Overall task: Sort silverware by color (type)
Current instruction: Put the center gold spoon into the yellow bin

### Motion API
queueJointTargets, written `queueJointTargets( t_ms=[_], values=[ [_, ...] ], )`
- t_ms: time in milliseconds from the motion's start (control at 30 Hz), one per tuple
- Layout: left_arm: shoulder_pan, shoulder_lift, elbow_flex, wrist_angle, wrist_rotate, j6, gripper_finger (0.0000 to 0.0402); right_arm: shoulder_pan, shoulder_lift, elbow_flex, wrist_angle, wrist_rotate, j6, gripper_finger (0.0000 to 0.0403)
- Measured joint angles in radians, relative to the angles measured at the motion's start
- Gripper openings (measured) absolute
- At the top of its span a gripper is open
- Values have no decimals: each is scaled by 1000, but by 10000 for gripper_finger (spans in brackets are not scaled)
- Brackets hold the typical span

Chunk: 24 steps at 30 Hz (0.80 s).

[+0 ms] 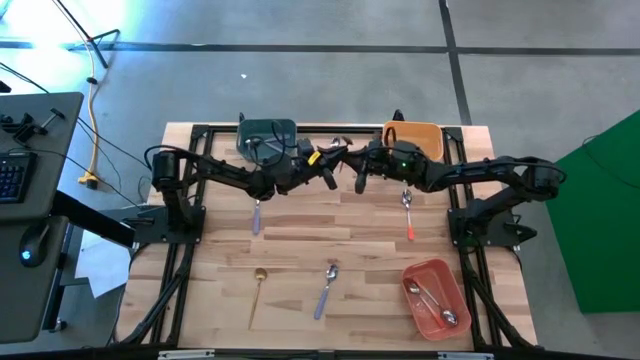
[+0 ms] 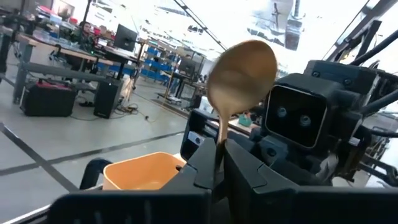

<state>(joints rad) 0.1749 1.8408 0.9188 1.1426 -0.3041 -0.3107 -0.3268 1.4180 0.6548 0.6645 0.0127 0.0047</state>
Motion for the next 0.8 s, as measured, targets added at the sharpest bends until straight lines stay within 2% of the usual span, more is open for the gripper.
queueJointTargets(
  t_ms=[233, 433, 633, 800],
  values=[
    [-2, -1, -3, -70, 16, -5, 74, -45, -41, -2, -111, 101, -59, 7],
    [-8, -8, -8, -226, 11, 5, 114, -74, -120, -1, -351, 325, -151, 5],
    [-58, -11, -8, -305, 13, 62, 110, -170, -141, 94, -822, 442, -334, 4],
    [-105, -25, -8, -302, 3, 103, 88, -307, -119, 134, -982, 458, -421, 4]
  ],
)
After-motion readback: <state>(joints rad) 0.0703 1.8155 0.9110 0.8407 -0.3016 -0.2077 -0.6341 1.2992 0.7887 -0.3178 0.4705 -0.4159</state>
